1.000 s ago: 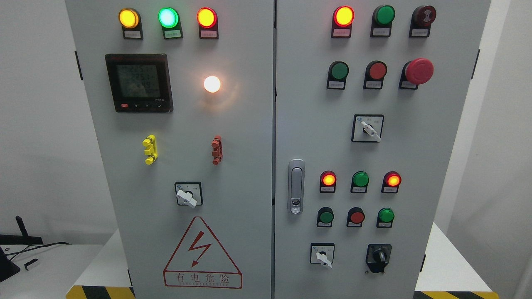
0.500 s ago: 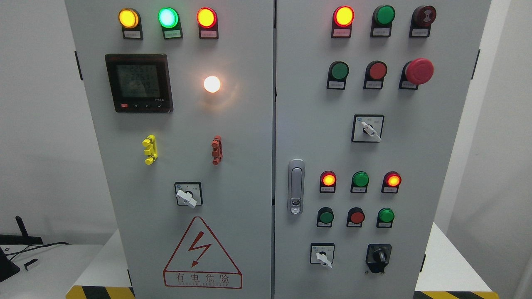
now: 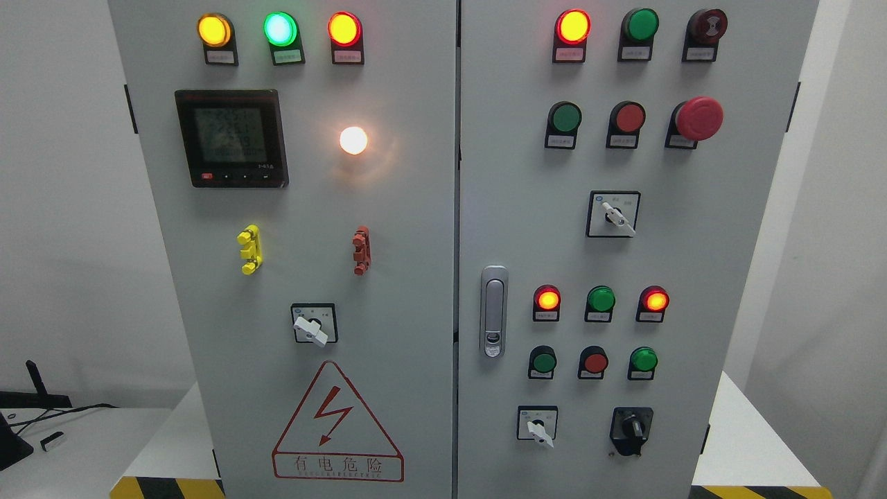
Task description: Trip black knob to open circuit
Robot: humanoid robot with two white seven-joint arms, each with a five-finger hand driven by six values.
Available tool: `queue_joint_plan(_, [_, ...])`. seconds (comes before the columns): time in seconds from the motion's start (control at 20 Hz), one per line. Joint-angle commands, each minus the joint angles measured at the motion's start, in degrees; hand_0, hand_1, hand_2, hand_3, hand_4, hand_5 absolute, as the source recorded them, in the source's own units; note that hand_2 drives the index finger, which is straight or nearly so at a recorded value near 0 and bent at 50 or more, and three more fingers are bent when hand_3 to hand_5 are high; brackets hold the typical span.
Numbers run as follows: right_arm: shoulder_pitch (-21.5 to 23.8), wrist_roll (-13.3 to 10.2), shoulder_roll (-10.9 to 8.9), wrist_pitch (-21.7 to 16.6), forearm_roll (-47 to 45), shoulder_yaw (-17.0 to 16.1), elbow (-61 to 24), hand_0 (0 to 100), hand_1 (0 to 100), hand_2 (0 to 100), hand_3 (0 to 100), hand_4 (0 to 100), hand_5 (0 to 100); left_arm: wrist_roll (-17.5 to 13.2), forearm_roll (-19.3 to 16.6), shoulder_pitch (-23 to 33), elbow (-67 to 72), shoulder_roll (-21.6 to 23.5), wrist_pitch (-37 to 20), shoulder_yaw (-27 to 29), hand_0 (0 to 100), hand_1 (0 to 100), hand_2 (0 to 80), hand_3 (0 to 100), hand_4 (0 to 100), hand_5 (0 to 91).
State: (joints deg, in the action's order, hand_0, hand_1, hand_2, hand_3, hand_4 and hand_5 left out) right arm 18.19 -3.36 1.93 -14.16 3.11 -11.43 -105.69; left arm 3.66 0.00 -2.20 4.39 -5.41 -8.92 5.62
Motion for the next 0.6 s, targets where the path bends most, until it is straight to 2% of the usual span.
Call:
queue_joint_plan(0.0, [-6.8,-0.9,0.18,6.3,3.0,0.1,-6.5,31,69,39,97,100,100,0.0,0.3,0.0,0.0,0.0,0.0,0.0,12,39,0.0,0,0,0.0])
queue_joint_plan(0.15, [-10.4,-1.1,0.18,11.0,4.4,1.1,-6.1,31,70,39,96,100,100,0.0,0.3,0.0,0.0,0.0,0.0,0.0,12,39,0.0,0,0,0.0])
queue_joint_plan(0.3, [-12.5,-1.3,0.17,12.3,4.7,2.6,-4.8,32,70,39,96,100,100,0.0,0.3,0.0,0.0,0.0,0.0,0.0,12,39,0.0,0,0,0.0])
queue_joint_plan(0.55, [-15.3,-1.5,0.26,14.5,4.7,3.4,-1.5,32,70,39,96,100,100,0.0,0.3,0.0,0.0,0.0,0.0,0.0,12,39,0.0,0,0,0.0])
